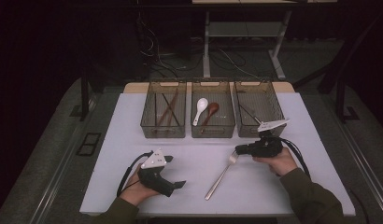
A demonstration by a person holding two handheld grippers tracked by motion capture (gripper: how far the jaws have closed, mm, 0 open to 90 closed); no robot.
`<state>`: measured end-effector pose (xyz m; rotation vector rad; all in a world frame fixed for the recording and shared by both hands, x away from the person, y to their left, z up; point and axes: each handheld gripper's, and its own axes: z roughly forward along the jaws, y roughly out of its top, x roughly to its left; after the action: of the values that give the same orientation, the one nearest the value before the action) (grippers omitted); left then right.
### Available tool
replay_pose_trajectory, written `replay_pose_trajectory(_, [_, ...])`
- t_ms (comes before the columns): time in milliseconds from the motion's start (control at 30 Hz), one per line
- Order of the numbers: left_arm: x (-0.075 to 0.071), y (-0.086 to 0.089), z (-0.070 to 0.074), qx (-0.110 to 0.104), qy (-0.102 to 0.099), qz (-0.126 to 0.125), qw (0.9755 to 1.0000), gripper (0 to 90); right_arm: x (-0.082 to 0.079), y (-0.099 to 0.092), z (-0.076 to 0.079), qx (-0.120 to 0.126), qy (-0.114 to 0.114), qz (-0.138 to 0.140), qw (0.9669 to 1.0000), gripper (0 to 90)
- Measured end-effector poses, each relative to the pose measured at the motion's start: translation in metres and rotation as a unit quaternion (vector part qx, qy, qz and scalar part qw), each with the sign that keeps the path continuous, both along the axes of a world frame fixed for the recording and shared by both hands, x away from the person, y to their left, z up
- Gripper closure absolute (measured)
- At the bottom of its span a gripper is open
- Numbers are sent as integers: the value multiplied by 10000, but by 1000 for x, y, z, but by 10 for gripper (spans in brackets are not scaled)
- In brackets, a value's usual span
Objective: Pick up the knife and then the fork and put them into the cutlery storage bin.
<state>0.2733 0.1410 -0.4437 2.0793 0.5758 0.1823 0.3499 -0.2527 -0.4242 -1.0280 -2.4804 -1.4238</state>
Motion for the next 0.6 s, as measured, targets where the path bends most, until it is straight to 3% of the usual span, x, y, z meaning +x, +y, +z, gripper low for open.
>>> replay_pose_trajectory(300, [0,-1,-1,3,17,-8,10000,1,5,-10,24,220,-352,-14,9991,885])
replay_pose_trajectory(600, [1,-1,-1,-5,27,-6,10000,1,7,-13,47,87,-656,-52,9978,892])
